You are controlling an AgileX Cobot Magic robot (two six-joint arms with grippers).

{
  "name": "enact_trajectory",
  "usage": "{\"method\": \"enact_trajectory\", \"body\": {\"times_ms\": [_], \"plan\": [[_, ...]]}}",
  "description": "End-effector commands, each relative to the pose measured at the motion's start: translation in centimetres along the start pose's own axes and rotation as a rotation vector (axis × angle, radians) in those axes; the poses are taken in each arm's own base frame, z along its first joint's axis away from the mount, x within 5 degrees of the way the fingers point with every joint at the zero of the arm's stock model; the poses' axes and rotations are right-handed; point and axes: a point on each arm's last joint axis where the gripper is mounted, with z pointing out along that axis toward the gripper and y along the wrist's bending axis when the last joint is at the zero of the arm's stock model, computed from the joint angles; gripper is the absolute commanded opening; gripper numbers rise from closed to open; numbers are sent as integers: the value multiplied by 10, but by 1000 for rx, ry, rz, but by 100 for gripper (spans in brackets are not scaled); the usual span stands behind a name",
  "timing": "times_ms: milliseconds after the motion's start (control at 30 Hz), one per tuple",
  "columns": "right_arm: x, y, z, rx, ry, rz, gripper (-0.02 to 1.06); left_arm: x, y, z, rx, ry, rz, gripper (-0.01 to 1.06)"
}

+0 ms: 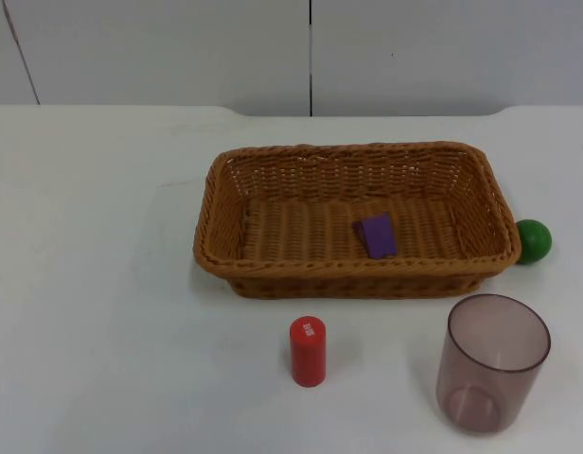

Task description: Pick up the basket with the left hand and place the triangular block into the basket with the right hand.

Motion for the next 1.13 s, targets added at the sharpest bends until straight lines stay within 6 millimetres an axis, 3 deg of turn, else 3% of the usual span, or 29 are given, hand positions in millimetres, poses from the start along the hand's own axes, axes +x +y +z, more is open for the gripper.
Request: {"method": "enact_trajectory", "body": {"times_ms": [0,1100], "plan": [[0,0,0,-4,-9,-6,104,1,-1,1,3,1,-11,105],[-1,0,0,-25,-11,-14,104,1,-1,1,-24,2,-22,105]]}}
